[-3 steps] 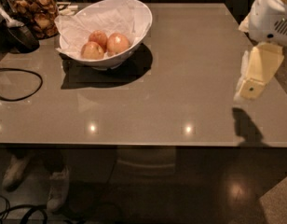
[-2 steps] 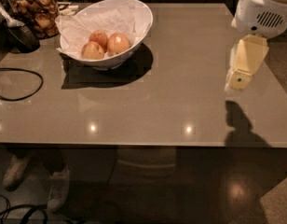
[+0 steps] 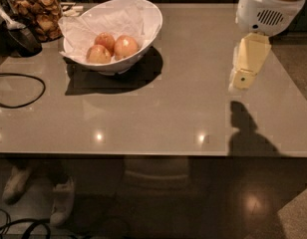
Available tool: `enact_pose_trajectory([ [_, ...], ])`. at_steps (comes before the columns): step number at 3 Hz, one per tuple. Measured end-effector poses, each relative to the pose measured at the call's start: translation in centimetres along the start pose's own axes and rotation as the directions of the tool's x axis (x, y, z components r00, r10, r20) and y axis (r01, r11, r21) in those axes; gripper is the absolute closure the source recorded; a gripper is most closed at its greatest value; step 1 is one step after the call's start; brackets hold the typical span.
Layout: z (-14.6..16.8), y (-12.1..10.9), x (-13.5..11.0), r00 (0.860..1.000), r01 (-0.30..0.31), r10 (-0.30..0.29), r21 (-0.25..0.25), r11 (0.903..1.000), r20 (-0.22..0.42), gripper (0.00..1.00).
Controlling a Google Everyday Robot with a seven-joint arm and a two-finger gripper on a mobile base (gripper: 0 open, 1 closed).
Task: Pick apple from white bowl
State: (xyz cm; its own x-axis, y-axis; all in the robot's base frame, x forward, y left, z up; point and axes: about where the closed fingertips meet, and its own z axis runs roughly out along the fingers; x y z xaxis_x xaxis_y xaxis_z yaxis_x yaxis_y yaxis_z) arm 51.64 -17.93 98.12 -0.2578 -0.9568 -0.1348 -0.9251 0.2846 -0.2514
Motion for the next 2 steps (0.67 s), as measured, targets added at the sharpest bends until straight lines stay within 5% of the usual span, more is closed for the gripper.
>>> enact_pose_trajectory([
  [2,0.3,-2.6,-3.4,0.999,0.012,-0.013,0.017,0.9998,0.047,0.00],
])
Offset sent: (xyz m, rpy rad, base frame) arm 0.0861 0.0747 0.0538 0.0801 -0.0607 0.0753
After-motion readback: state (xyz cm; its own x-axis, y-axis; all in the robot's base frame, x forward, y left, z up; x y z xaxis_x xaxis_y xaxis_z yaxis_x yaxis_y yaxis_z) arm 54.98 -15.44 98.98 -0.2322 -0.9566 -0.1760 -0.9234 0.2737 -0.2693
